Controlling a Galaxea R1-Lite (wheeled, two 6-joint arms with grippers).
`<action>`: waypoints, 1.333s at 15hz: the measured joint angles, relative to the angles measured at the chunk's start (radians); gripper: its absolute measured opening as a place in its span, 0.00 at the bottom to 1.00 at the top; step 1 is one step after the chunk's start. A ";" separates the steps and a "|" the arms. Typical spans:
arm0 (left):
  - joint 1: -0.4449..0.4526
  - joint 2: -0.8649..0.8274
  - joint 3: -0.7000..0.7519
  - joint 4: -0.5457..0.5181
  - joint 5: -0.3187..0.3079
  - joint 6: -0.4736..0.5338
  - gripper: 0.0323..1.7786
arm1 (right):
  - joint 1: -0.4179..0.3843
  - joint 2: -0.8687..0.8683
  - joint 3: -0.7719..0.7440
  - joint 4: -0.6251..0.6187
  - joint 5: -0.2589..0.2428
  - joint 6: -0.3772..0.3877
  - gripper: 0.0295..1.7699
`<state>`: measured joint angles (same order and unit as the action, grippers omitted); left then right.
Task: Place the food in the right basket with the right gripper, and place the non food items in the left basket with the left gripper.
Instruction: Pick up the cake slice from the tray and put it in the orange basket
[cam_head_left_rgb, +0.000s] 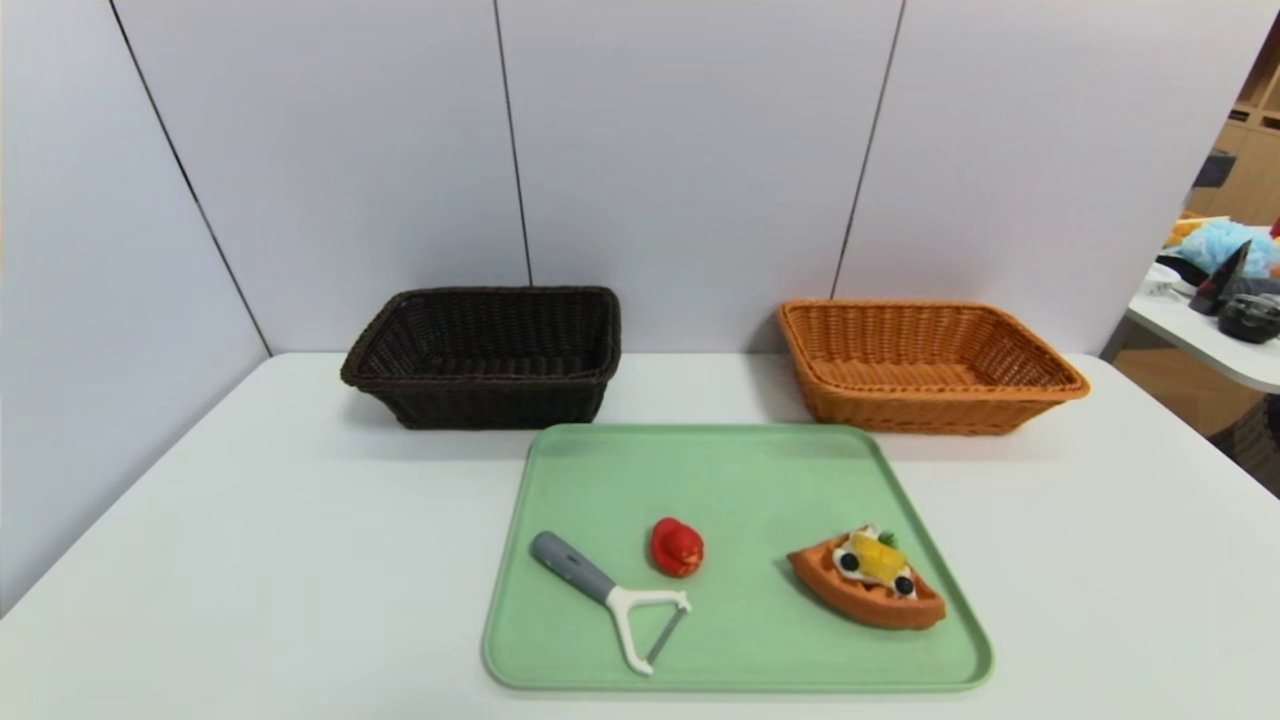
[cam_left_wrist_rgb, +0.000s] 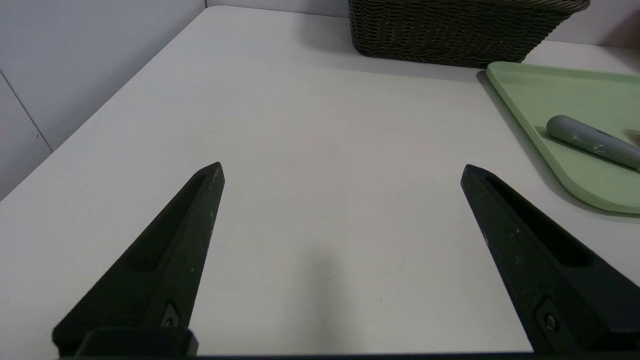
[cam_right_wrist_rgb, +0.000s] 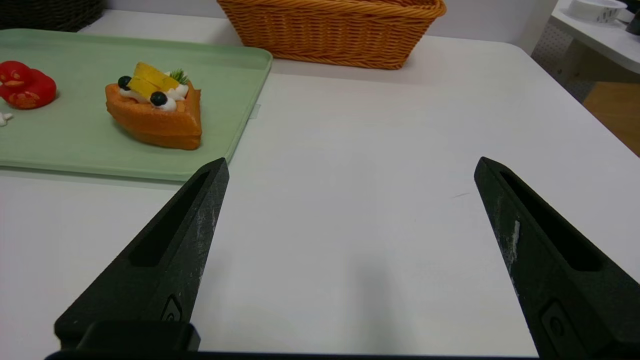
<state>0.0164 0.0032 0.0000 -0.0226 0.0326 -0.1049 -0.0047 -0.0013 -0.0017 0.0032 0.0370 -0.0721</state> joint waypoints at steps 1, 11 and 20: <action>0.000 0.000 0.000 0.000 0.000 0.004 0.95 | 0.000 0.000 0.000 0.000 0.000 0.000 0.96; 0.000 0.000 0.000 0.003 -0.001 0.005 0.95 | 0.000 0.000 0.001 0.001 -0.001 -0.005 0.96; -0.001 0.009 -0.038 0.033 -0.011 -0.001 0.95 | 0.000 0.001 -0.031 0.024 0.005 -0.009 0.96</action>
<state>0.0149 0.0123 -0.0379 0.0104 0.0219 -0.1057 -0.0047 -0.0004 -0.0326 0.0268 0.0417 -0.0809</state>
